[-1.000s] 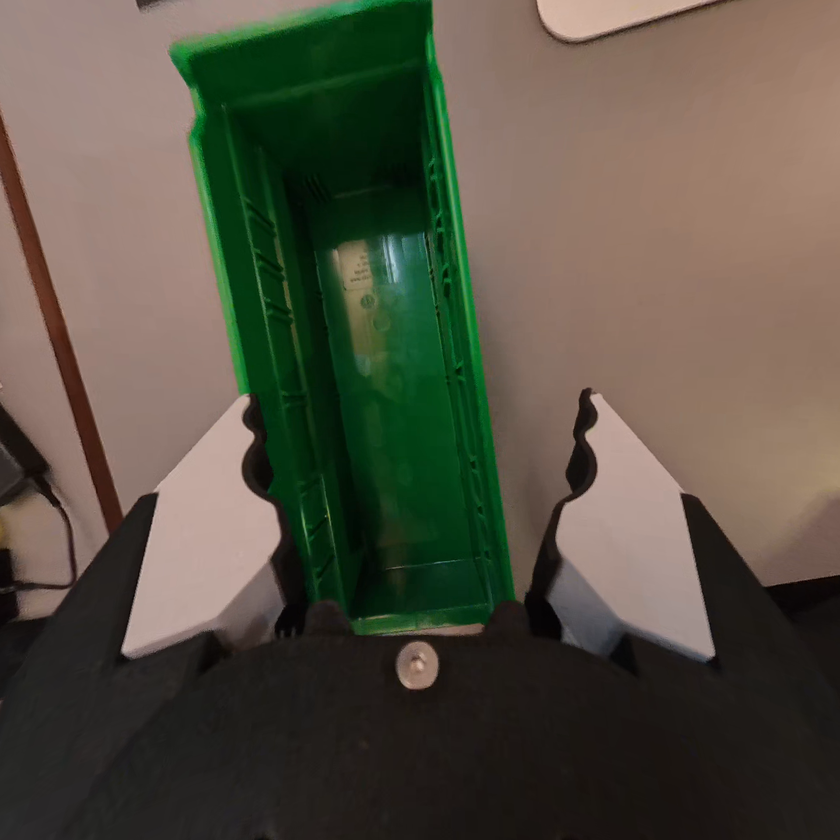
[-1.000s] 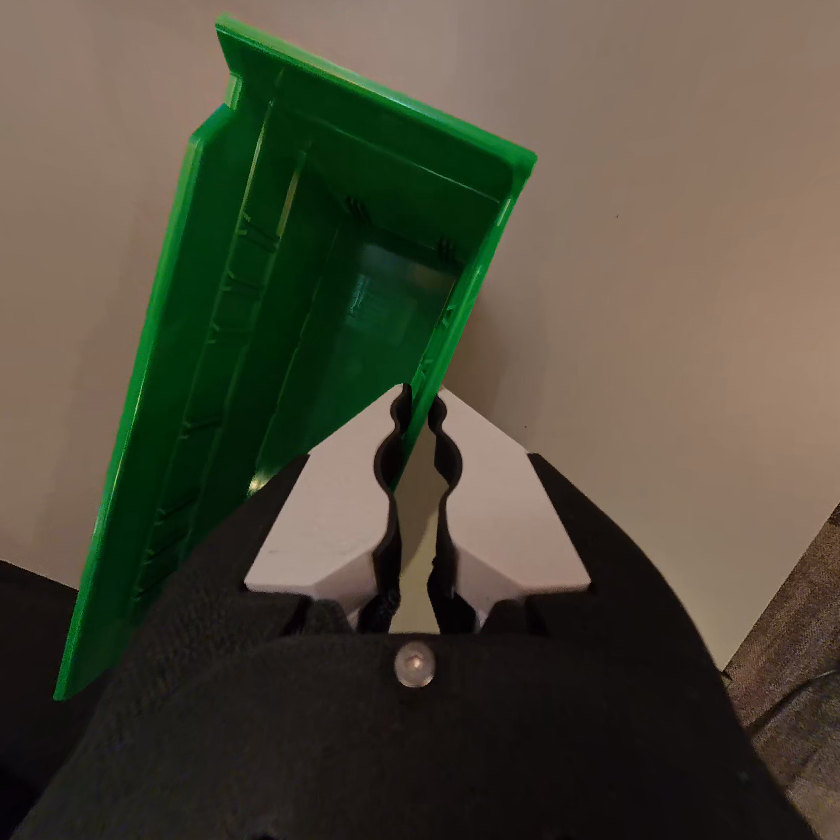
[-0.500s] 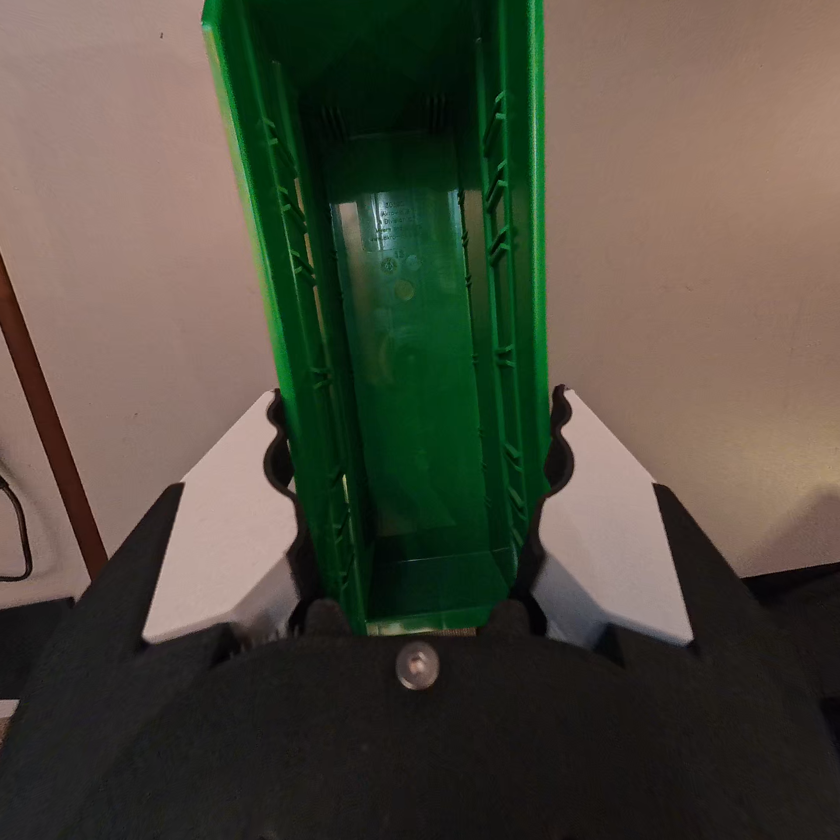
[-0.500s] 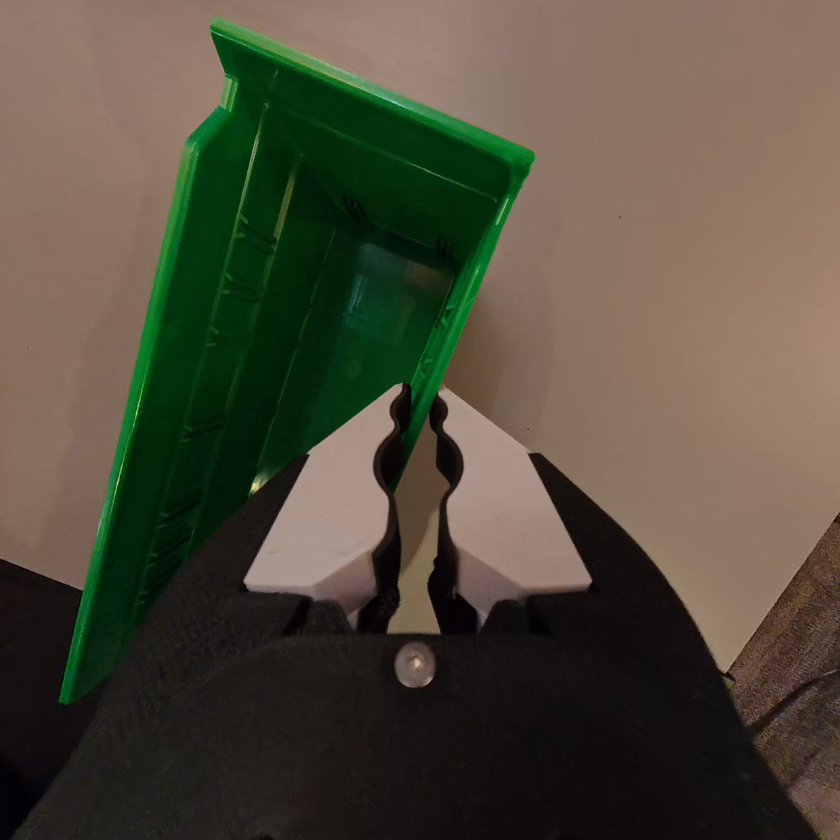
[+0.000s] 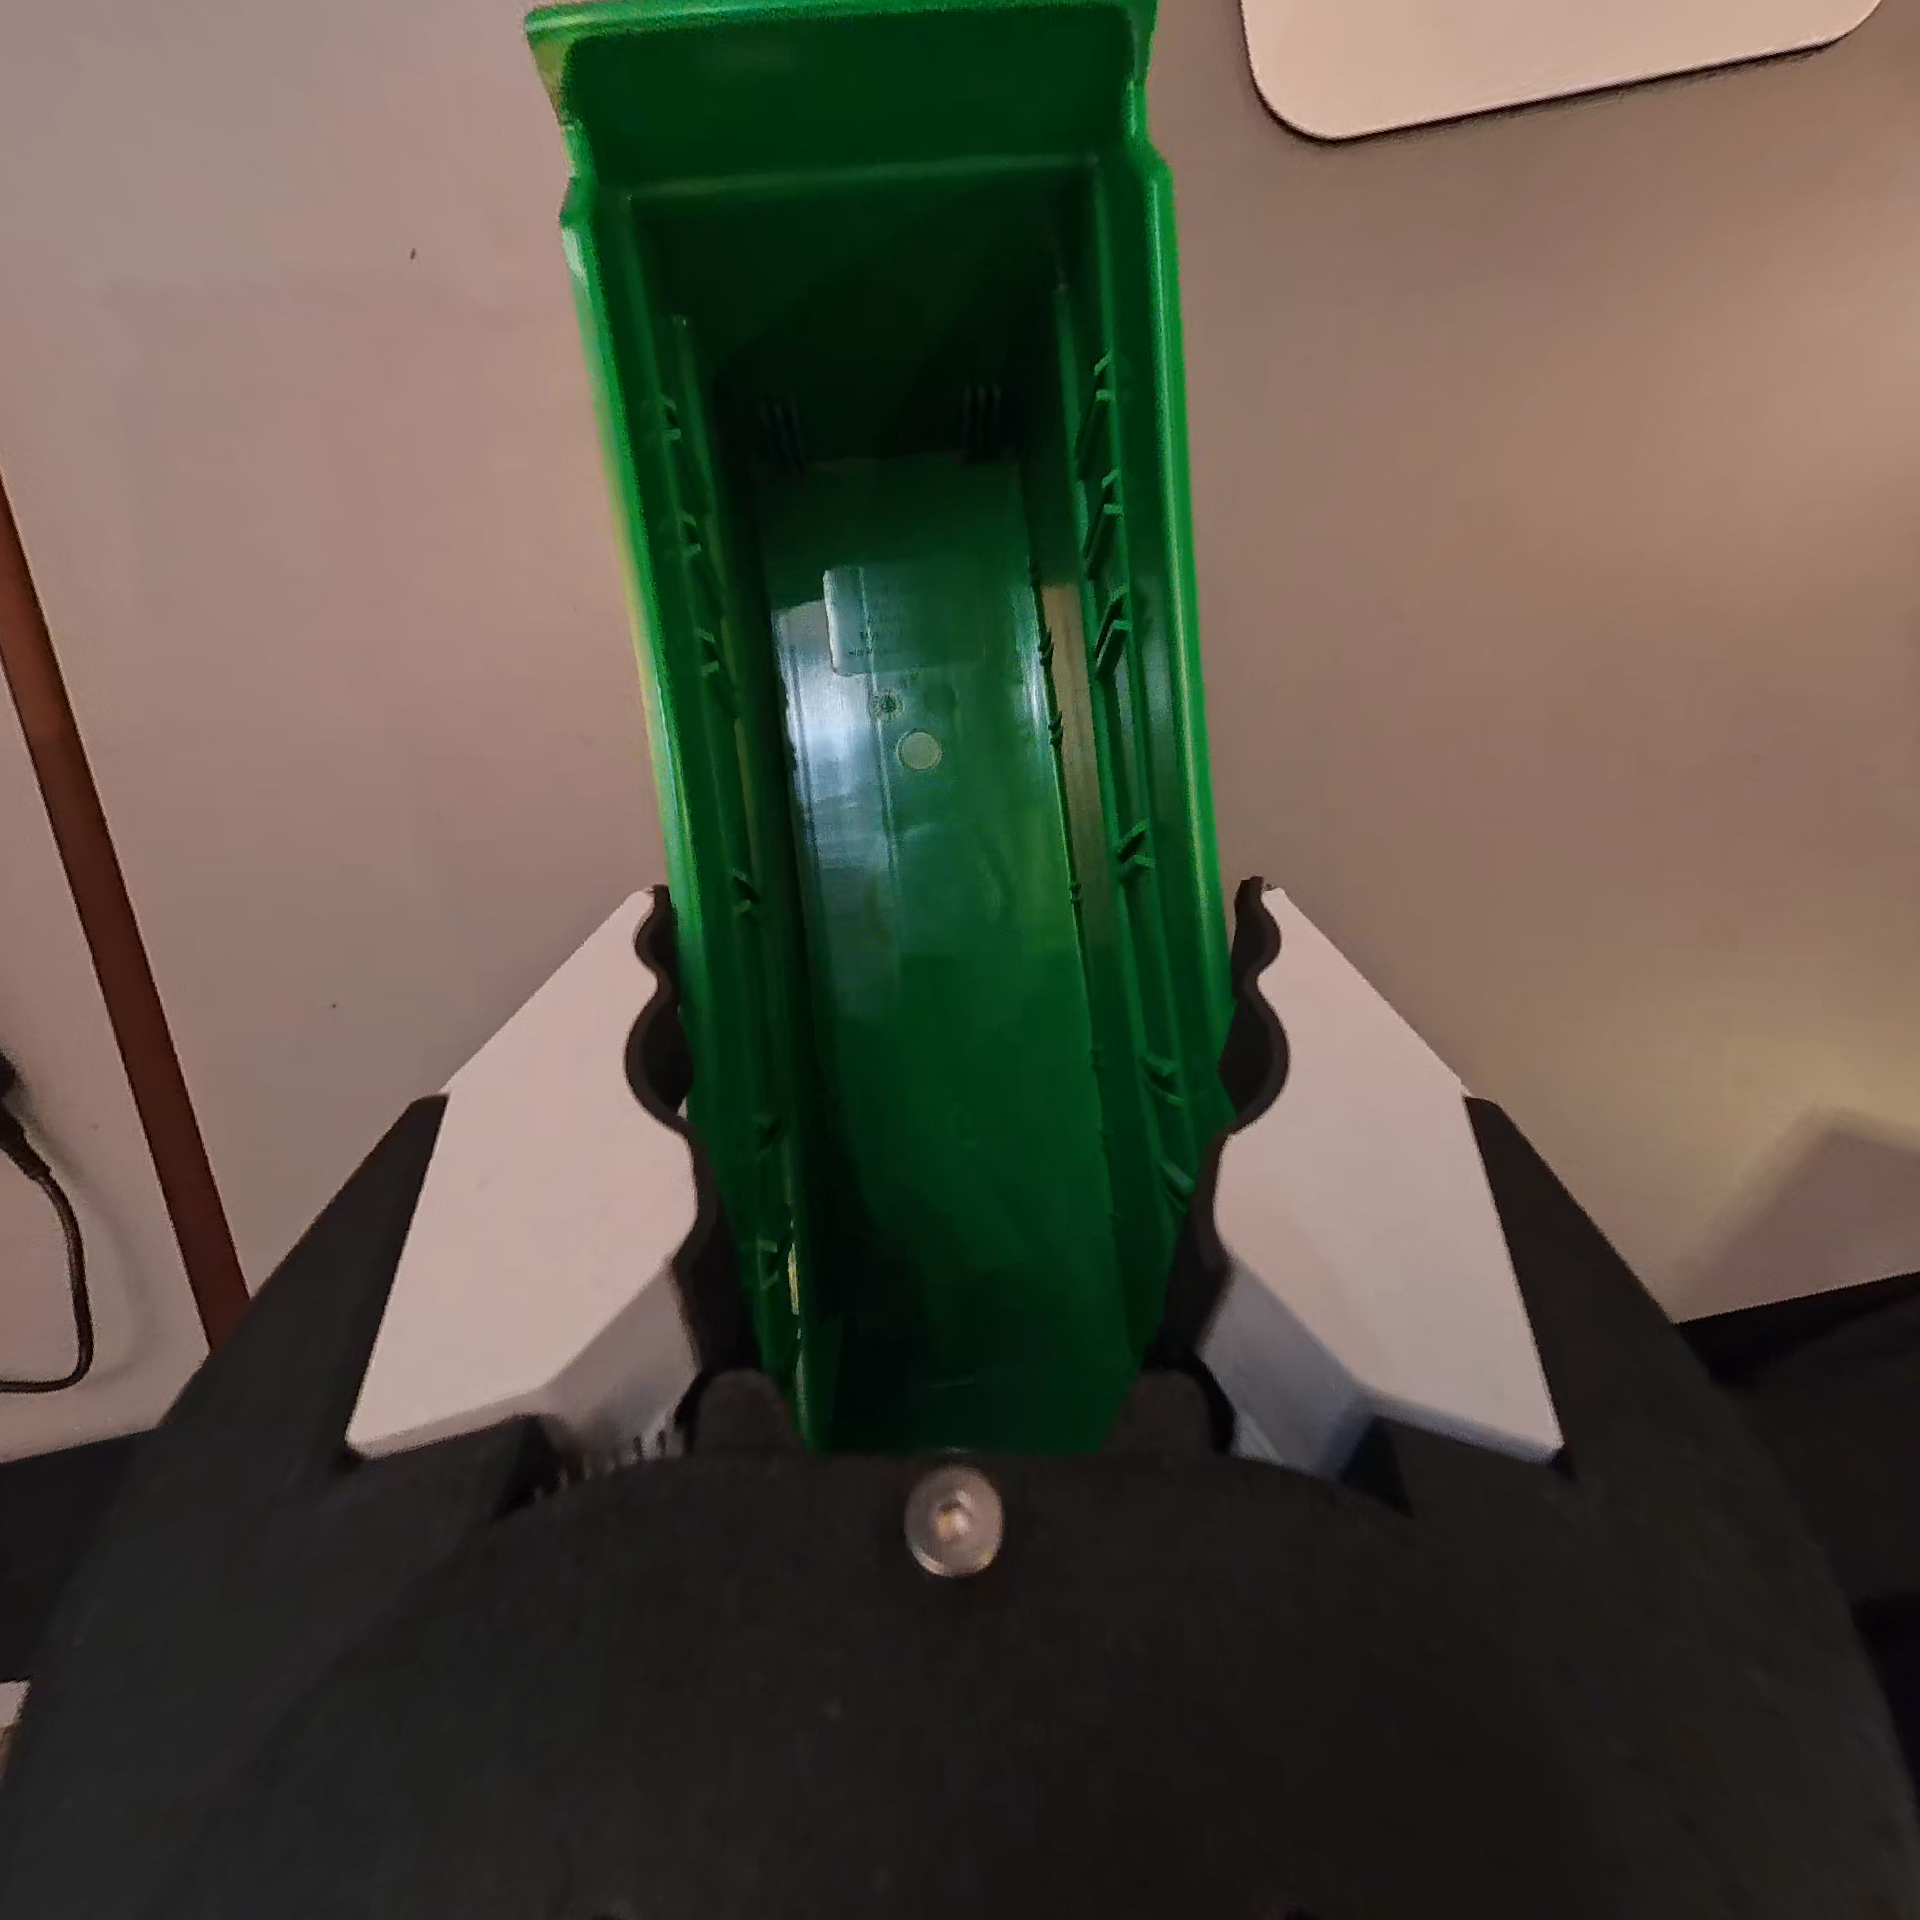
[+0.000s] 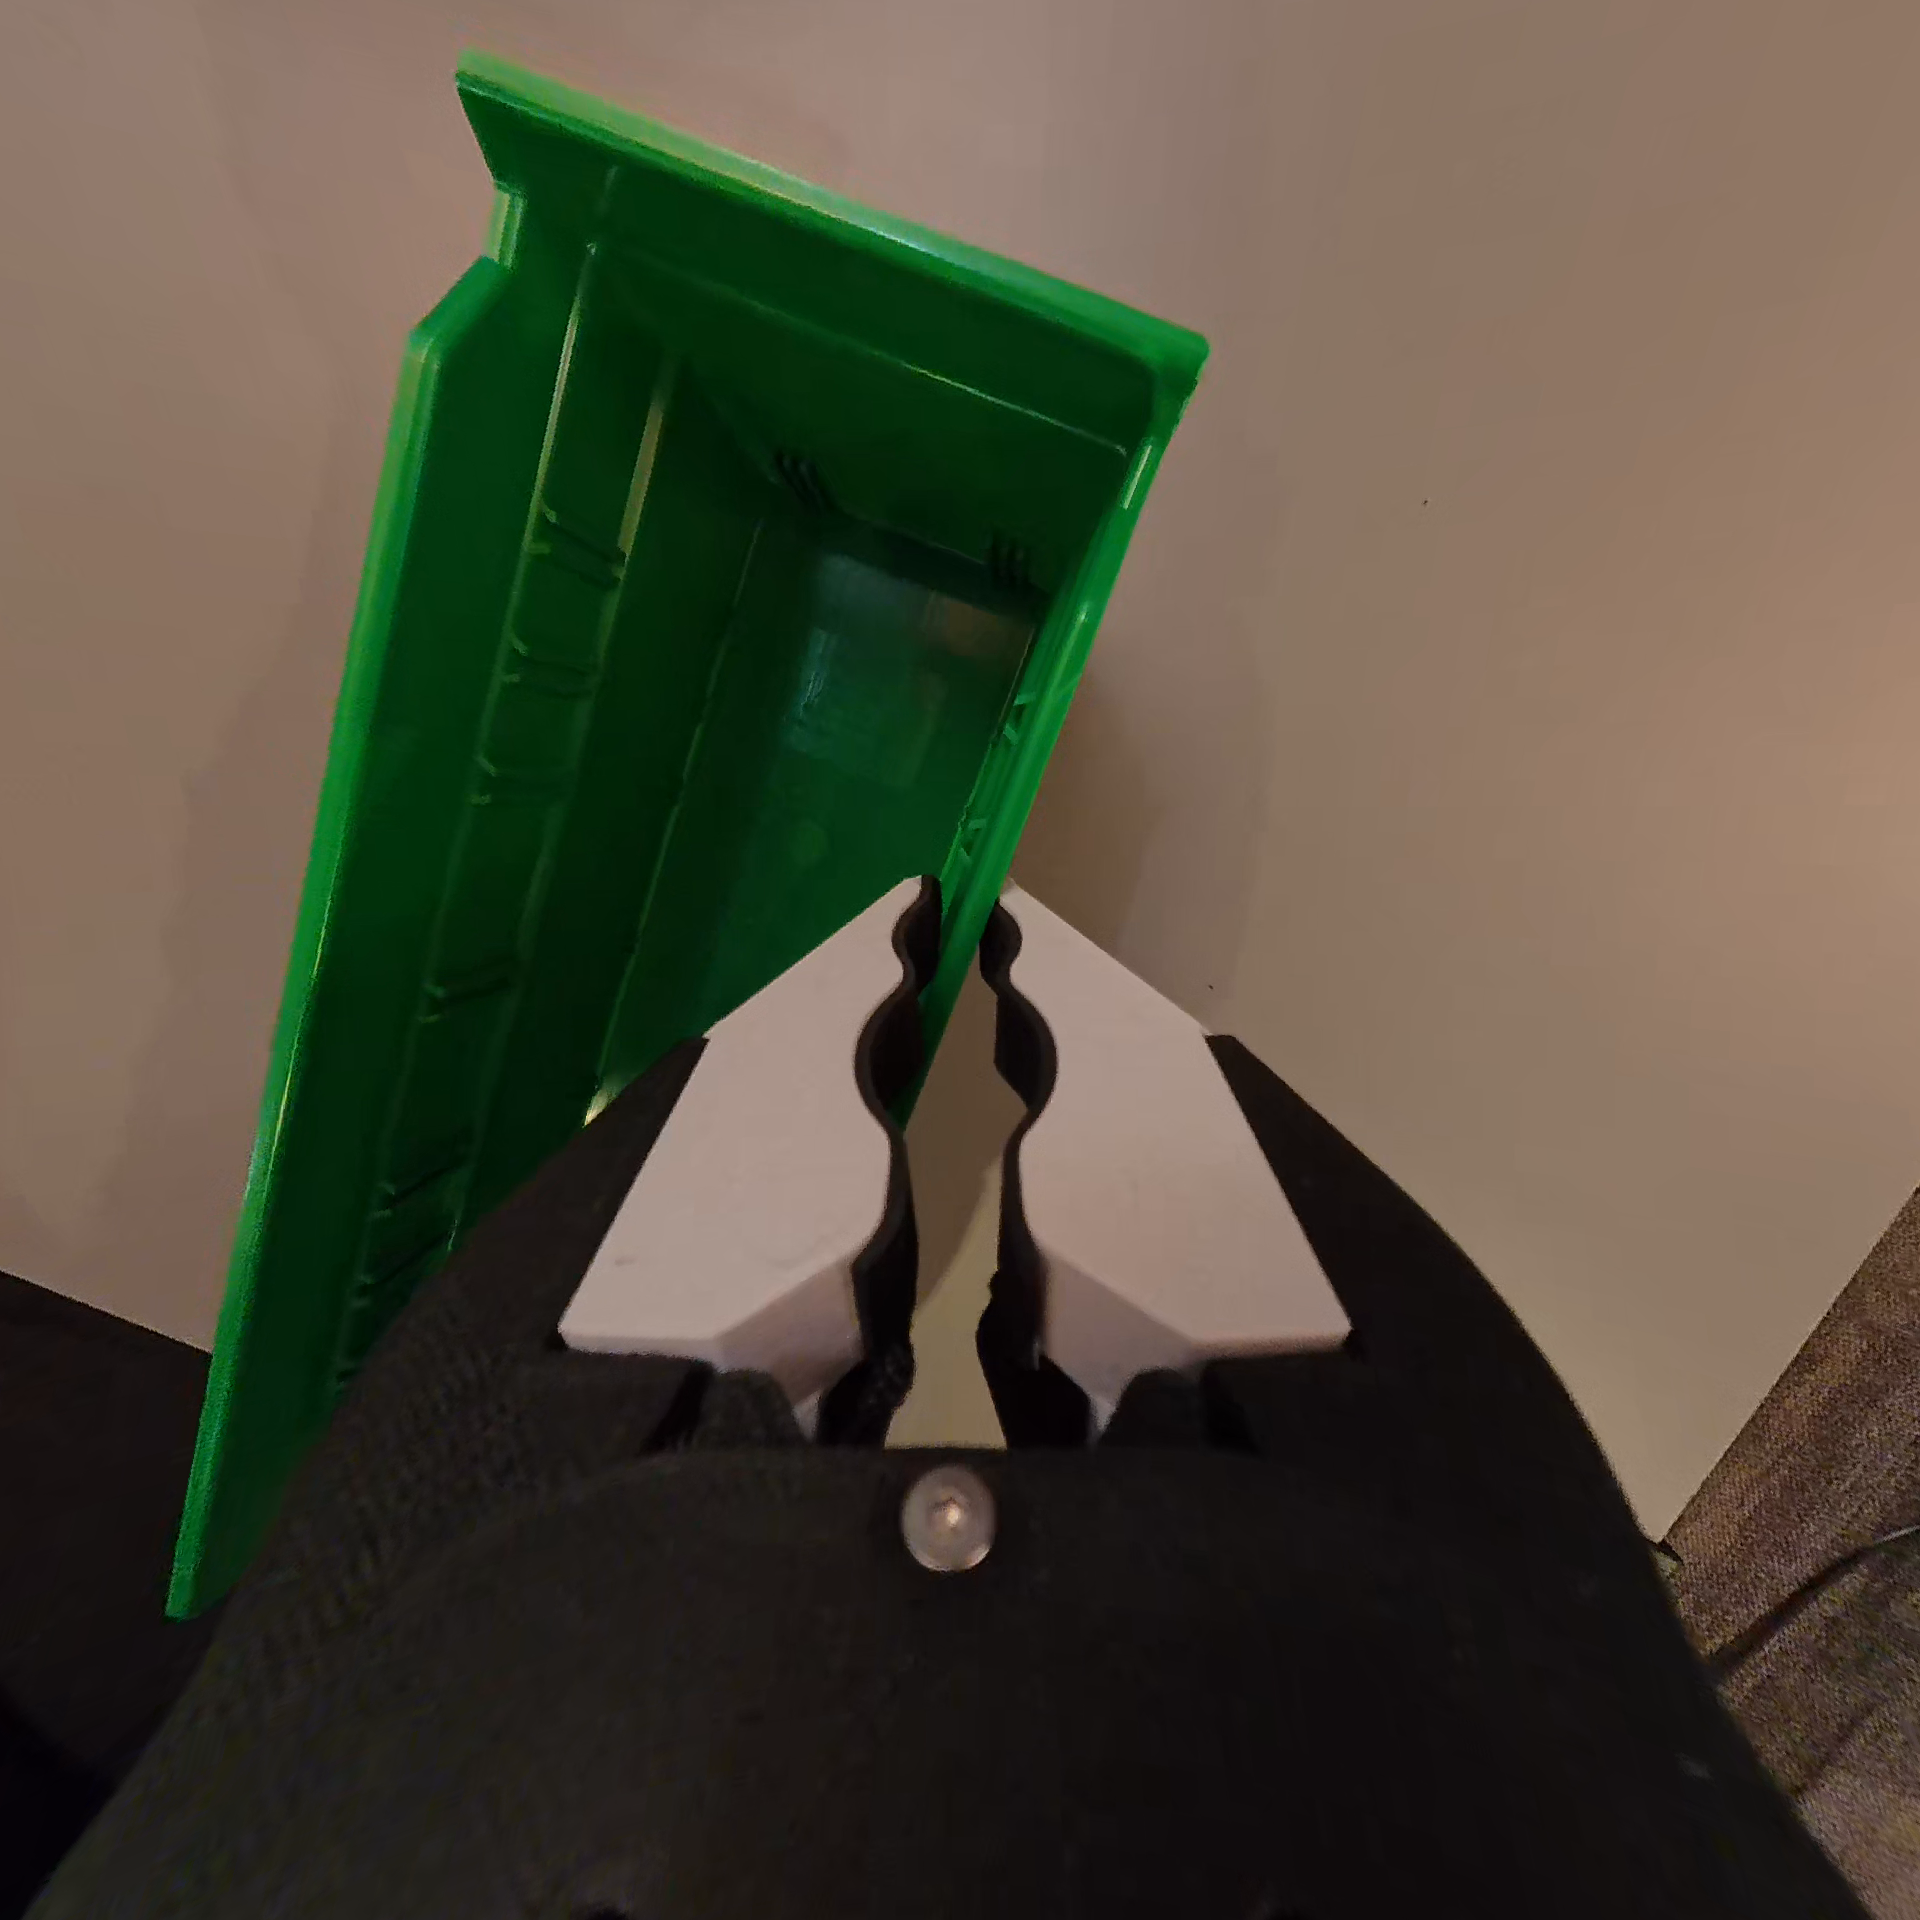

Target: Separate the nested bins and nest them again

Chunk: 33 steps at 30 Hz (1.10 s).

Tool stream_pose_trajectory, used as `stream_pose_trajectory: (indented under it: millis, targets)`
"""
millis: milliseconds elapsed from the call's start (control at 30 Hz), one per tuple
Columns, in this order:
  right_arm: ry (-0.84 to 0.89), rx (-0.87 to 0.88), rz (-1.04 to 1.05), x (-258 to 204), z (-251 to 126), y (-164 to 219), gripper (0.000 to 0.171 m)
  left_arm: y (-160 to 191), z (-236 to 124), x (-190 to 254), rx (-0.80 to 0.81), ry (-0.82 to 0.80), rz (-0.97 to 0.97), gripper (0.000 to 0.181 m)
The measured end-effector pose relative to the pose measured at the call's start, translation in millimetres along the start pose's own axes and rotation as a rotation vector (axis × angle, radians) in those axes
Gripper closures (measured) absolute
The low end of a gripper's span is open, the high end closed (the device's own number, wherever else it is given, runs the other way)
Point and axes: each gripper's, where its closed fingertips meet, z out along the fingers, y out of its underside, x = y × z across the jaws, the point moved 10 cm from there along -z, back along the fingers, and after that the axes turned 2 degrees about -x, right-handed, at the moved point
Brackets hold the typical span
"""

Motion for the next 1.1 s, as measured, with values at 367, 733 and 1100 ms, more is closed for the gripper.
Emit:
stream_pose_trajectory:
  millis: [367, 733, 1100]
  targets:
    - [-0.001, 0.002, -0.001, 0, 1, 0, 0.166, 1, -3, 1, 0.053, -0.004, -0.012, 0.078]
    - [-0.011, 0.074, 0.057, 2, -4, -3, 0.134, -13, -36, 12, 0.159, -0.03, 0.018, 0.078]
    - [-0.018, 0.234, 0.088, -4, -33, -5, 0.122, -24, -71, 28, 0.266, -0.033, 0.055, 0.079]
